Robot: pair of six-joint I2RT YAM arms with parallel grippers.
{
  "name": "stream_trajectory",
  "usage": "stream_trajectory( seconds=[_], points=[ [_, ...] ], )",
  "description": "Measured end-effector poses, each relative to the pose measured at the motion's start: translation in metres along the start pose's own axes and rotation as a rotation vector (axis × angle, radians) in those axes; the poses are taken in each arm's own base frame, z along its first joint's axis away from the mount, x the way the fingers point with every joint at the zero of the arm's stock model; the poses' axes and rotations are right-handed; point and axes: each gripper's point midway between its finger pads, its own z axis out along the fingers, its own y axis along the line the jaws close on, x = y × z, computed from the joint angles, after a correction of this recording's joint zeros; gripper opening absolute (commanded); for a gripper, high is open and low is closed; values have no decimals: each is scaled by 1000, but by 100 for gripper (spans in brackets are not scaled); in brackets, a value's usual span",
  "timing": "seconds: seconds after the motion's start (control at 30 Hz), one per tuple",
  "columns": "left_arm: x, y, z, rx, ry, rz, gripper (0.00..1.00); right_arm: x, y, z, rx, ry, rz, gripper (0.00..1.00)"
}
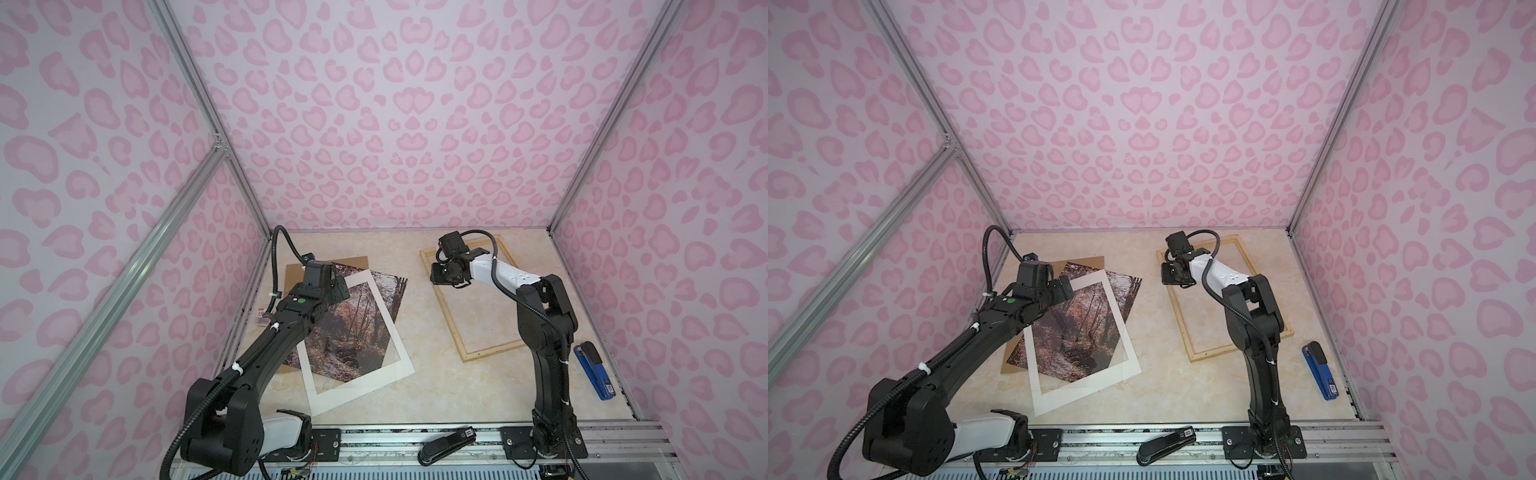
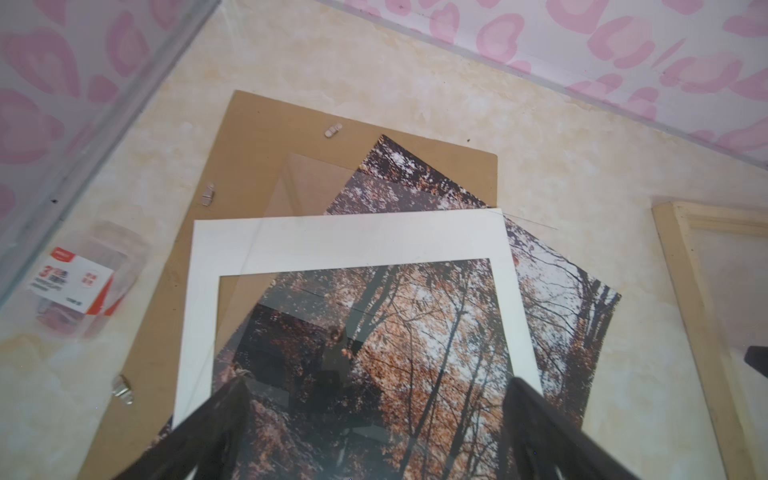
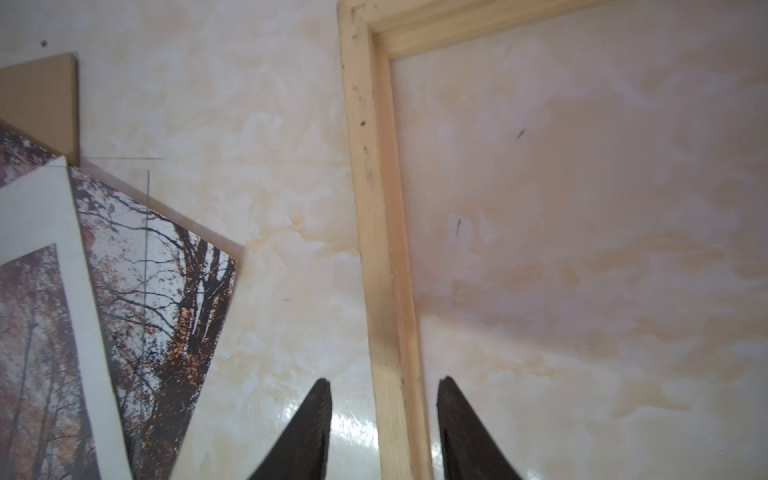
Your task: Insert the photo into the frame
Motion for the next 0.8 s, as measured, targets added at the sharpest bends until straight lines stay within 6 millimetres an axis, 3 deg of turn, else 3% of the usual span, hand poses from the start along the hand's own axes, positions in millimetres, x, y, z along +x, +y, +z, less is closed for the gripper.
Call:
stream_trajectory(
  seconds=[0.07,0.13,0.27,0.37,0.5,0.6,0.8],
  points=[
    [8,-23,8,40,39,-4,98,-8,-18,-20,7,-29,15,55],
    [15,-59,12,102,74,14,98,-17,-48,-40,40,-67,48,56],
    [30,-128,22,195,121,57,98,-30,-131,-69,175,-110,120,58],
    [51,-178,32,265,173,81,98,-29,-192,-78,292,-89,163,61],
    [79,-235,39,366,250,111,98,-13,-257,-80,425,-34,219,66],
    [99,-267,37,435,298,133,97,-4,-285,-80,456,-2,252,67],
    [134,-299,47,495,385,172,100,8,-334,-80,479,30,323,66]
  ],
)
